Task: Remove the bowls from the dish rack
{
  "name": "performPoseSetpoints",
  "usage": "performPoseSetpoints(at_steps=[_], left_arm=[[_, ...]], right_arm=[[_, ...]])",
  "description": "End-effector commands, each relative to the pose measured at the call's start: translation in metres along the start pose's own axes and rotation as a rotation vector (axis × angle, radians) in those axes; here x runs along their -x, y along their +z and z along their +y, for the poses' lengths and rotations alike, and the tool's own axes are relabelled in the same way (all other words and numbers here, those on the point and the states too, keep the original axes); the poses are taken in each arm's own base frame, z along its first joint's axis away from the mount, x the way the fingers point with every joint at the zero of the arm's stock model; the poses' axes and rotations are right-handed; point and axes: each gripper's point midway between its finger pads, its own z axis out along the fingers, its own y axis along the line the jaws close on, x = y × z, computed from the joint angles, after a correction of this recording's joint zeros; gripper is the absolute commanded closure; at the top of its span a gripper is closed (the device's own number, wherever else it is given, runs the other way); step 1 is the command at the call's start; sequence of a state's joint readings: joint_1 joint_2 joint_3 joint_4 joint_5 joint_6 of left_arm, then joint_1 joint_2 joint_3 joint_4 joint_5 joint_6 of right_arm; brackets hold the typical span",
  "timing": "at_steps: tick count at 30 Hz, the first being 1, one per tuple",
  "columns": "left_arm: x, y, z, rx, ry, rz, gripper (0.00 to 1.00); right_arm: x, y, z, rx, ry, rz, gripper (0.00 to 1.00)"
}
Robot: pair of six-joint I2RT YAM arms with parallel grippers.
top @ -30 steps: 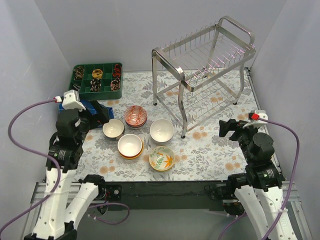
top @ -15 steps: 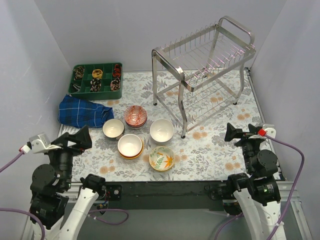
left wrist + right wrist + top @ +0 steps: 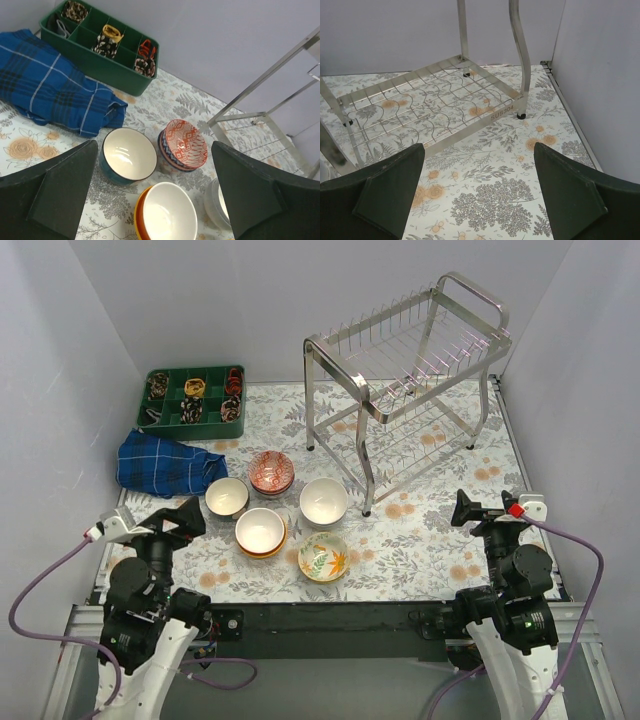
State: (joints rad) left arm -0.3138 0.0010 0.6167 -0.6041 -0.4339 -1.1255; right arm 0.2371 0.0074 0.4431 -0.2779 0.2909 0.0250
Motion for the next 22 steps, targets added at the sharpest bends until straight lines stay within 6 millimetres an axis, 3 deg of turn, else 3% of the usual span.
performPoseSetpoints(at_steps=[1,5,22], left_arm=[[0.012,-0.005,-0.005,-0.058,-0.072,-0.102,0.02],[-0.001,0.002,-0.004,-0.058,-0.063,-0.077,0.02],[-0.007,0.011,-0.003,-0.033,-0.05,-0.057,0.02]], right_arm=[[0.032,-0.016,-0.007,-0.015,0.015,-0.143,0.01],[0.031,-0.016,-0.008,-0.018,-0.024,-0.145,0.01],[0.031,-0.017,-0.007,-0.009,-0.031,-0.152,0.01]])
